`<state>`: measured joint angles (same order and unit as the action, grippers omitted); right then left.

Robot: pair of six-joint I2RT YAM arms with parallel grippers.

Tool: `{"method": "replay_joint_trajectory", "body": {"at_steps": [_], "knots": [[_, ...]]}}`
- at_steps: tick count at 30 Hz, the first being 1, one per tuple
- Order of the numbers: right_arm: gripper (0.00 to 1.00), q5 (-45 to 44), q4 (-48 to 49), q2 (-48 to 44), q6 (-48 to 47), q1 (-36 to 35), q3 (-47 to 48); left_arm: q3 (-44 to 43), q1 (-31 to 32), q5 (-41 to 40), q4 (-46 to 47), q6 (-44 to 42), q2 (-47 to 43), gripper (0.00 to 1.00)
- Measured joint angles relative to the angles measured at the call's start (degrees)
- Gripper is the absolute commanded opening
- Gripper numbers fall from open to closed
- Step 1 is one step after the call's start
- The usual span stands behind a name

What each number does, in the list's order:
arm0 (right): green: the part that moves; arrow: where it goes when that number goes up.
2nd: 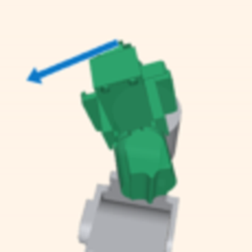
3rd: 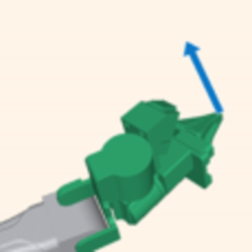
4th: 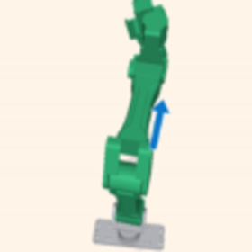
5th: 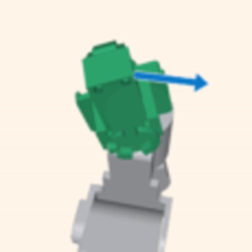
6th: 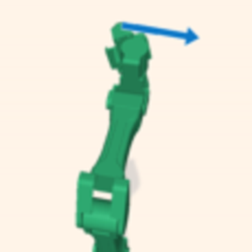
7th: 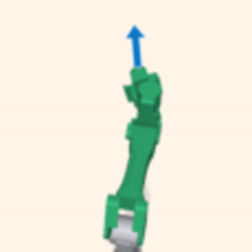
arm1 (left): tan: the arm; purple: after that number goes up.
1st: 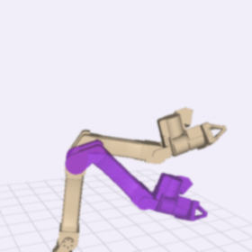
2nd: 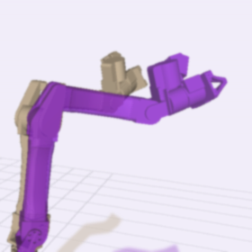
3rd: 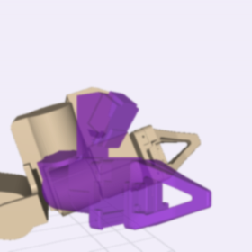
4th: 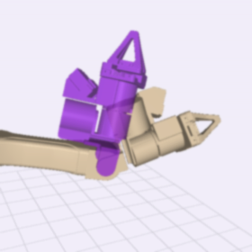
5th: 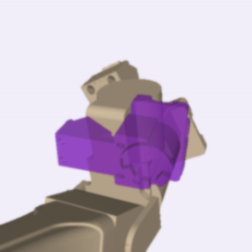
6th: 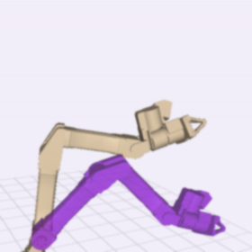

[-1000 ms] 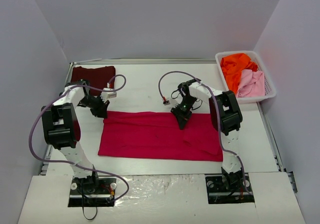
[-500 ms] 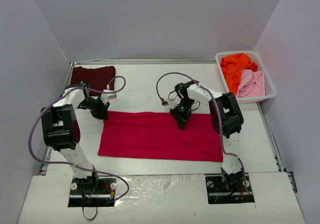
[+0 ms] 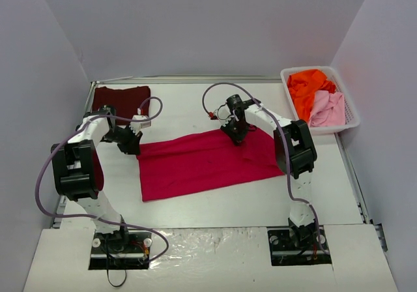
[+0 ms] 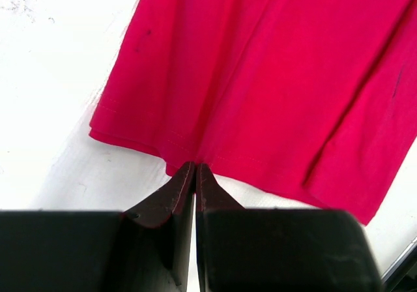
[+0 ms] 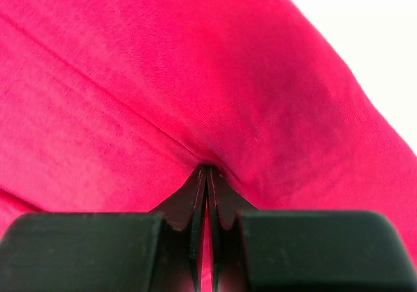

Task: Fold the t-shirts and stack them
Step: Rotate the tshirt 90 degrees

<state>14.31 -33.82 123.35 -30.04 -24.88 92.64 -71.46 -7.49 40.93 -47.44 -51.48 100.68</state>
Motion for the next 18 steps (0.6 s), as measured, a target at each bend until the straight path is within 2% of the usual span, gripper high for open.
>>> {"method": "replay_joint_trajectory", "body": {"at_steps": [7, 12, 14, 18], "knots": [[0.0, -1.51, 4.0, 0.04, -1.6, 0.26, 0.11, 0.04, 0.0, -0.26, 0.57, 1.11, -1.27, 0.06], [0.18, -1.38, 3.41, -0.48, -1.84, 0.35, -0.2, 0.04, 0.0, -0.7, 1.11, 1.75, -2.01, 0.09], [0.23, -1.07, 1.57, -0.79, -1.92, 0.48, 0.26, 0.04, 0.0, -0.7, 1.22, 2.25, -2.1, 0.09], [0.24, -0.24, -2.49, -2.36, -1.88, 0.59, 2.45, 0.04, 0.0, -0.61, 1.33, 2.82, -2.64, 0.07]]}}
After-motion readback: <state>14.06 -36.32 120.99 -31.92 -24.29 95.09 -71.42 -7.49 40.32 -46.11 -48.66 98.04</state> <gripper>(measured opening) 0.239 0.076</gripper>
